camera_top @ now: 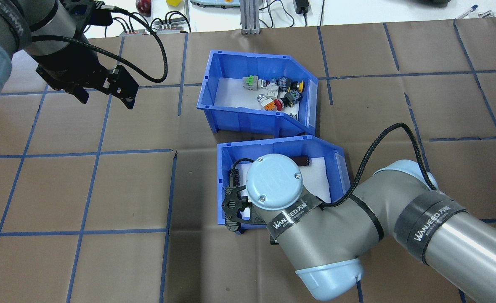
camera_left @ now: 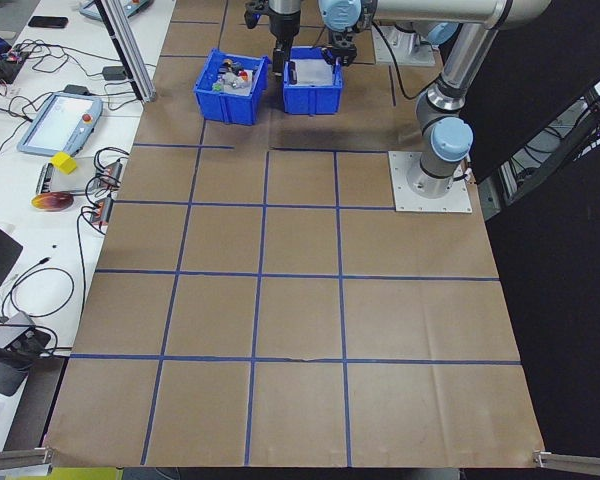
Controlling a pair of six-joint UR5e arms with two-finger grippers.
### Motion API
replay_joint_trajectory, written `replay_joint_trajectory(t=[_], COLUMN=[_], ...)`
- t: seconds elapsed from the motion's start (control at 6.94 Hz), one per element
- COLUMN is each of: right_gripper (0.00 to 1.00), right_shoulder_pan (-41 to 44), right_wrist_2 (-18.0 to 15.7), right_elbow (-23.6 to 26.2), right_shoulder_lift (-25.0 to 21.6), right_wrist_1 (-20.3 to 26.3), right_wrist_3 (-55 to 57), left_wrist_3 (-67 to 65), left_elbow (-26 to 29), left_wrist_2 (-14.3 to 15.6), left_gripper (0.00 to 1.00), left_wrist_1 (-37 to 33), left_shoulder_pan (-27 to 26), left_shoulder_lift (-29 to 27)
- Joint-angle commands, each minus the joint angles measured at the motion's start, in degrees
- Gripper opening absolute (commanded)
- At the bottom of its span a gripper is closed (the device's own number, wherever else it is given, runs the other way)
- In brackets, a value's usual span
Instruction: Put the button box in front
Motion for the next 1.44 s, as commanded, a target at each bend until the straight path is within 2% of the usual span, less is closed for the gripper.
replay_joint_trajectory(t=[0.0, 0.29, 0.43, 0.58, 0.72, 0.86, 1.01, 1.15, 1.3], right_gripper=[0.99, 1.00, 1.00, 1.00, 1.00, 1.00, 1.00, 1.00, 1.00], right_shoulder_pan=[-0.3, -0.9, -1.4, -2.4, -6.3, -10.8, -15.0, -19.6, -24.3], right_wrist_2=[-0.1, -0.8, -0.9, -0.8, -0.8, -0.8, -0.8, -0.8, -0.1], right_elbow=[-0.1, -1.0, -2.6, -5.4, -9.4, -12.8, -14.5, -16.0, -17.5], right_shoulder_lift=[-0.4, -1.1, -3.2, -5.4, -6.6, -7.0, -7.6, -7.7, -7.6], right_wrist_1=[0.2, 0.7, 2.8, 8.7, 15.5, 20.3, 21.0, 21.1, 21.3], right_wrist_3=[0.5, 0.7, 0.7, 0.7, 0.6, 0.8, 3.1, 5.0, 7.8], left_wrist_3=[-2.7, -7.4, -7.4, -7.4, -7.4, -7.7, -8.5, -10.7, -11.5], left_elbow=[0.2, 0.4, 0.6, 0.4, 0.4, 0.3, 0.3, 0.3, 0.2], left_wrist_2=[5.5, 5.8, 5.8, 5.4, 5.1, 5.1, 4.0, 0.9, 0.7], left_gripper=[0.99, 0.99, 0.99, 0.99, 0.99, 0.99, 1.00, 1.00, 1.00], left_wrist_1=[0.0, -0.2, -0.2, -0.2, -0.2, -0.3, -0.6, -0.9, -0.9], left_shoulder_pan=[-0.1, -0.1, -0.1, -0.1, 0.0, 0.0, -0.1, -0.1, -0.1], left_shoulder_lift=[0.6, 0.2, 0.0, -0.1, -0.1, -0.2, -0.3, -0.3, -0.3])
